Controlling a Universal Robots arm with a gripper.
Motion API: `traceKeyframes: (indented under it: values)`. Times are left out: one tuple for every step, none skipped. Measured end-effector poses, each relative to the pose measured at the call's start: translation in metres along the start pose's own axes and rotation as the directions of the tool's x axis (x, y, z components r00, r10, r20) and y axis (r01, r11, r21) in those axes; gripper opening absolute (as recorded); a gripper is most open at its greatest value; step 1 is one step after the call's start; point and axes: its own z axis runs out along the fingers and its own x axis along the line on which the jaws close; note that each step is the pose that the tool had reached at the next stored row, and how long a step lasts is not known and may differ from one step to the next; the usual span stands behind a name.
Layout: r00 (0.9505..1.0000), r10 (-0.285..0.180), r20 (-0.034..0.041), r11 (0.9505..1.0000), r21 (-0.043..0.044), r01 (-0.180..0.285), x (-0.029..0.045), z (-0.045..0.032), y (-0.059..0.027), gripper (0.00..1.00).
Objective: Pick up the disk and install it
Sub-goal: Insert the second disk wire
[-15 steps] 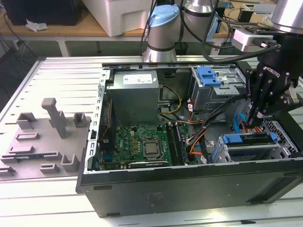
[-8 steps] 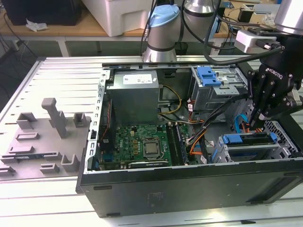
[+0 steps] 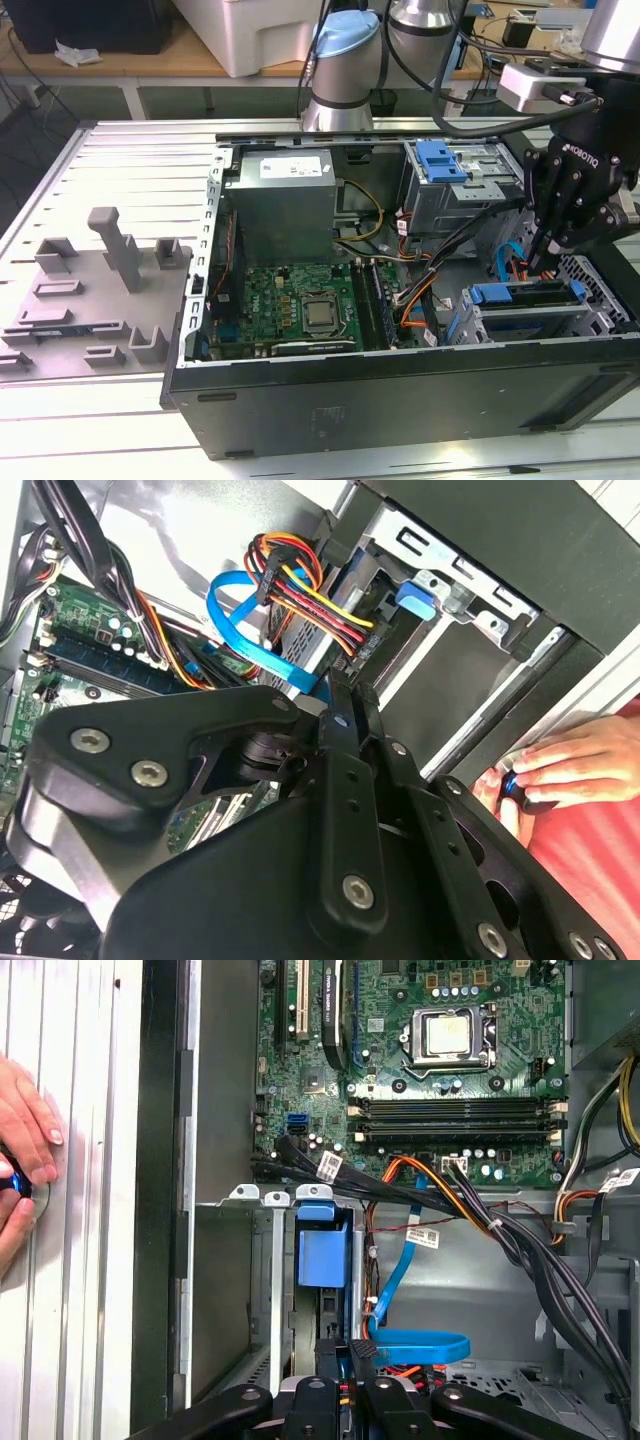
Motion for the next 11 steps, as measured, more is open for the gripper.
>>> traceKeyframes:
  values:
    - [1.0,0.0,0.0,1.0,0.0,0.0,0.0001,0.0002,-0.0001,0.16]
    - [1.0,0.0,0.0004,1.0,0.0,0.0,0.0002,0.0005,-0.0001,0.16]
    - [1.0,0.0,0.0002,1.0,0.0,0.0,0.0007,0.0006,-0.0001,0.16]
    - [1.0,0.0,0.0001,1.0,0.0,0.0,0.0016,0.0009,-0.0001,0.16]
    - [1.0,0.0,0.0001,1.0,0.0,0.0,0.0025,0.0012,-0.0001,0.16]
    - [1.0,0.0,0.0002,1.0,0.0,0.0,0.0029,0.0015,0.0,0.16]
    - [1.0,0.0,0.0003,1.0,0.0001,0.0,0.0033,0.0017,0.0001,0.16]
    - [1.0,0.0,0.0002,1.0,0.0,0.0,0.0034,0.0017,0.0002,0.16]
    - [1.0,0.0,0.0001,1.0,0.0,0.0,0.0034,0.0017,0.0005,0.16]
    - [1.0,0.0,0.0001,1.0,0.0,0.0,0.0035,0.0018,0.0006,0.16]
    - [1.0,0.0,0.0012,1.0,0.0001,0.0,0.0038,0.0018,0.0007,0.16]
